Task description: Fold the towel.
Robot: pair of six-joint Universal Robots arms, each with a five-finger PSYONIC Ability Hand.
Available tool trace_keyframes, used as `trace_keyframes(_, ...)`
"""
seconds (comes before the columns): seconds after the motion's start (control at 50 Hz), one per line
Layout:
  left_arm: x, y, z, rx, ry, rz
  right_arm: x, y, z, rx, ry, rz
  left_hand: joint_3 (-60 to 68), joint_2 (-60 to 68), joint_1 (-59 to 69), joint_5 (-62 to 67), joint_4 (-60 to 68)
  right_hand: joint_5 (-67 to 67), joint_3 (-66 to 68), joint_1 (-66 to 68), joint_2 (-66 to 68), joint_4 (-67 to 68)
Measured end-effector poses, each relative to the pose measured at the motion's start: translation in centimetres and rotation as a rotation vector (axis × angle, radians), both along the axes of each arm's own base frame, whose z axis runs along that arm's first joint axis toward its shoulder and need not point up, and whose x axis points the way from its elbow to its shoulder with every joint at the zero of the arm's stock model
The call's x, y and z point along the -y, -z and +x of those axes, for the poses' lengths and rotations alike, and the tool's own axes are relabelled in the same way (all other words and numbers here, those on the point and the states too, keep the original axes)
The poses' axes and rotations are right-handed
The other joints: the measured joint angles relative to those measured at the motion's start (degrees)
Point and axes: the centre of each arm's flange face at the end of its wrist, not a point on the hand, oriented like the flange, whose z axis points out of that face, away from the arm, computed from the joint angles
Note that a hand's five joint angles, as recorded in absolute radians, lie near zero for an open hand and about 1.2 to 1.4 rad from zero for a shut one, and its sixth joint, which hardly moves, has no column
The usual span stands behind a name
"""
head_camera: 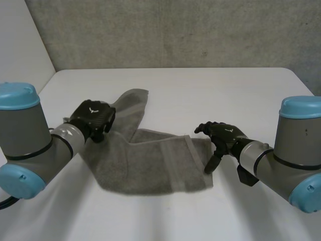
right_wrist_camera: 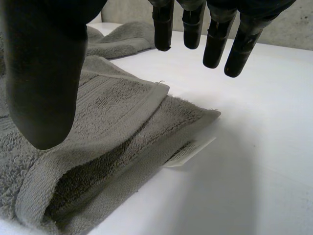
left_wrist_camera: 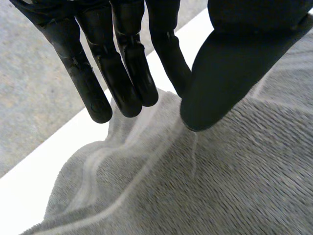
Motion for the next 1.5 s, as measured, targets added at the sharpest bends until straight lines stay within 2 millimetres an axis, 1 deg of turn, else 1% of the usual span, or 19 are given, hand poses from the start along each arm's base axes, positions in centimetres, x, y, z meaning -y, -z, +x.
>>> trace_keyframes(0.12,0.4,-1.1,0.0,-0.066,-0.024,-0.023,-0.1,0.0,0.0,-0.011,-0.007,-0.007,-8.0,-8.1,-8.1,-8.2,-8.0,0.0,0.0,0.0,0.0,0.0)
trace_keyframes(0.2,0.4,-1.7,0.0,-0.098,-0.034,-0.028,0.0,0.1,0.0,-0.013,-0.009,-0.009,-10.3,-10.4,-10.4,-10.5,-10.3,0.0,0.0,0.0,0.0,0.0)
trace_keyframes(0.28,0.6,-1.8,-0.1,-0.11,-0.037,-0.026,0.0,0.0,0.0,-0.013,-0.01,-0.009,-13.0,-13.1,-13.0,-13.0,-13.0,0.0,0.0,0.0,0.0,0.0)
trace_keyframes(0.48,1.4,1.1,-0.6,-0.081,-0.029,0.041,0.0,0.1,0.0,-0.013,-0.011,-0.007,-19.0,-19.1,-19.0,-19.2,-18.9,0.0,0.0,0.0,0.0,0.0)
trace_keyframes(0.6,2.0,2.6,-0.8,-0.068,-0.029,0.071,0.0,0.2,0.1,-0.013,-0.013,-0.006,-19.3,-19.2,-19.2,-19.2,-19.3,0.0,0.0,0.0,0.0,0.0)
trace_keyframes(0.66,2.1,3.0,-0.9,-0.064,-0.029,0.078,0.0,0.2,0.1,-0.013,-0.013,-0.006,-16.9,-16.9,-17.0,-16.9,-16.8,0.0,0.0,0.0,0.0,0.0)
trace_keyframes(0.76,2.1,3.6,-0.9,-0.057,-0.029,0.098,0.0,0.2,0.1,-0.012,-0.014,-0.005,-2.1,-1.6,-1.8,-2.2,-2.0,0.0,0.0,0.0,0.0,0.0)
trace_keyframes(0.82,1.6,3.8,-0.8,-0.049,-0.026,0.12,0.1,0.1,0.1,-0.011,-0.013,-0.008,7.1,7.5,7.1,7.0,7.2,0.0,0.0,0.0,0.0,0.0)
trace_keyframes(0.88,0.8,3.7,-0.9,-0.039,-0.018,0.143,0.3,-0.1,0.0,-0.009,-0.01,-0.014,11.0,11.0,9.9,10.3,11.1,0.0,0.0,0.0,0.0,0.0)
trace_keyframes(0.98,-0.7,2.7,-0.9,-0.033,-0.003,0.157,0.8,-0.9,0.0,-0.001,-0.003,-0.034,12.6,12.7,11.0,11.8,12.7,0.0,0.0,0.0,0.0,0.0)
trace_keyframes(1.06,-1.7,1.1,-0.7,-0.039,0.003,0.135,1.5,-1.9,0.2,0.009,-0.004,-0.055,13.0,13.1,11.2,12.0,13.1,0.0,0.0,0.0,0.0,0.0)
trace_keyframes(1.12,-2.5,-0.4,-0.4,-0.051,0.004,0.104,2.2,-3.2,0.8,0.023,-0.025,-0.069,13.1,13.1,11.2,12.3,13.3,0.0,0.0,0.0,0.0,0.0)
trace_keyframes(1.2,-3.4,-1.8,-0.1,-0.062,0.007,0.073,2.9,-4.4,1.8,0.046,-0.076,-0.071,13.1,13.2,11.5,12.3,13.3,0.0,0.0,0.0,0.0,0.0)
trace_keyframes(1.24,-3.9,-2.4,0.0,-0.067,0.009,0.06,3.1,-5.0,2.7,0.06,-0.118,-0.065,13.1,13.2,11.5,12.3,13.3,0.0,0.0,0.0,0.0,0.0)
trace_keyframes(1.26,-4.5,-3.0,0.2,-0.071,0.013,0.046,3.2,-5.6,3.7,0.074,-0.166,-0.057,13.1,13.2,11.5,12.3,13.3,0.0,0.0,-0.1,0.0,0.0)
trace_keyframes(1.28,-4.7,-3.1,0.2,-0.072,0.015,0.043,3.1,-5.7,4.1,0.078,-0.183,-0.053,13.1,13.2,11.5,12.3,13.3,0.0,0.0,-0.1,0.0,0.0)
trace_keyframes(1.34,-5.9,-4.0,0.4,-0.071,0.029,0.015,3.0,-6.3,6.3,0.1,-0.283,-0.024,13.1,13.2,11.5,12.3,13.3,0.0,0.0,-0.2,0.0,-0.1)
trace_keyframes(1.42,-7.2,-4.9,0.5,-0.053,0.052,-0.025,2.9,-6.2,8.5,0.11,-0.373,0.009,13.1,13.2,11.5,12.4,13.3,0.0,0.0,-0.2,0.0,-0.1)
trace_keyframes(1.5,-8.5,-5.8,0.6,-0.027,0.077,-0.078,2.8,-5.1,10.1,0.103,-0.445,0.035,13.1,13.2,11.5,12.3,13.3,0.0,0.0,-0.2,0.0,-0.1)
